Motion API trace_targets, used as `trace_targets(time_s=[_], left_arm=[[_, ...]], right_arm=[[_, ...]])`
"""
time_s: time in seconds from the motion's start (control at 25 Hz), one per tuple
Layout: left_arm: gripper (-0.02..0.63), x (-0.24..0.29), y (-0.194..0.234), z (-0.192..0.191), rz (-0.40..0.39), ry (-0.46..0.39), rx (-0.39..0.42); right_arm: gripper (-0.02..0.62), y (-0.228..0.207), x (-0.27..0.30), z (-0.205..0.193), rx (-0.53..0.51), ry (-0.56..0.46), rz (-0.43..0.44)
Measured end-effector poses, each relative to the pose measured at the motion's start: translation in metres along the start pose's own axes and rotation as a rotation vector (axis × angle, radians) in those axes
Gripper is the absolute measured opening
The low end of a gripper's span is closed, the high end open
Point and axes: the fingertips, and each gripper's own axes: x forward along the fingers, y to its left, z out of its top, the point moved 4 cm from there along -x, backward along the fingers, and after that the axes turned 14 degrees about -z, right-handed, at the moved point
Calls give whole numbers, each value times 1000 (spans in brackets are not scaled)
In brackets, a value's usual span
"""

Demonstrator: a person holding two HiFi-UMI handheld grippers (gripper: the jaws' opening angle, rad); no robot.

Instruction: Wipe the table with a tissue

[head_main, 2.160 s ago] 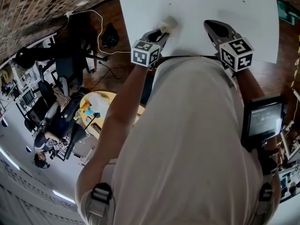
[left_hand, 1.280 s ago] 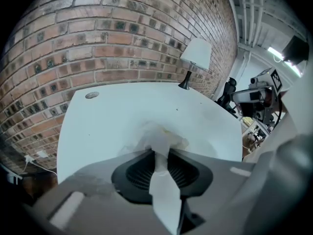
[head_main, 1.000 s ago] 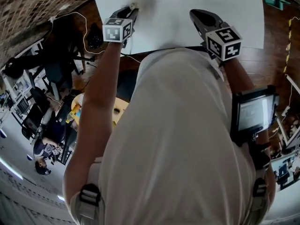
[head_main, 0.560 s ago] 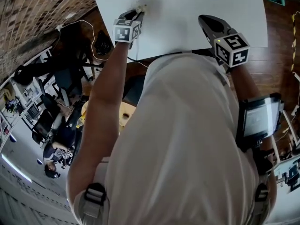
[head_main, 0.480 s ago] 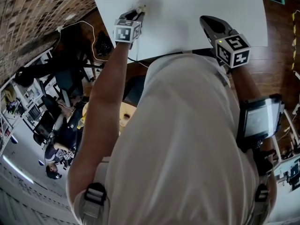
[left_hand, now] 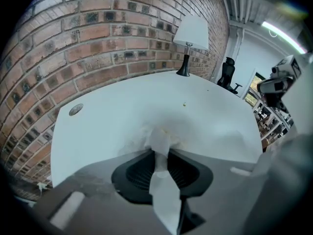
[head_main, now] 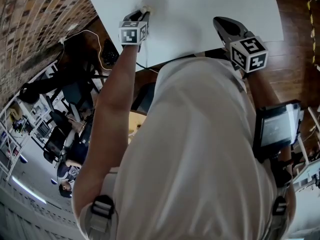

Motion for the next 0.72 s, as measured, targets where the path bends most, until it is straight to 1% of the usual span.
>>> trace_targets(time_s=[0.16,0.36,0.44,0.56,0.72], left_arm=[[87,8,-5,10,-21,5,41],[84,28,-24,26,-74,31,141],[83,37,-41,30,-122,50,193],[81,48,-65,27,-191,101,275],[81,49,-82,16,-265,153,290]], right_arm=[[8,-5,-9,-5,15,-2,-23],[8,-11,-10,-7,24,-3,-37],[8,-12,-11,-7,24,-2,-37],[8,-8,-7,-7,17,0,-32],[8,-5,-2,-6,6,-4,-21]])
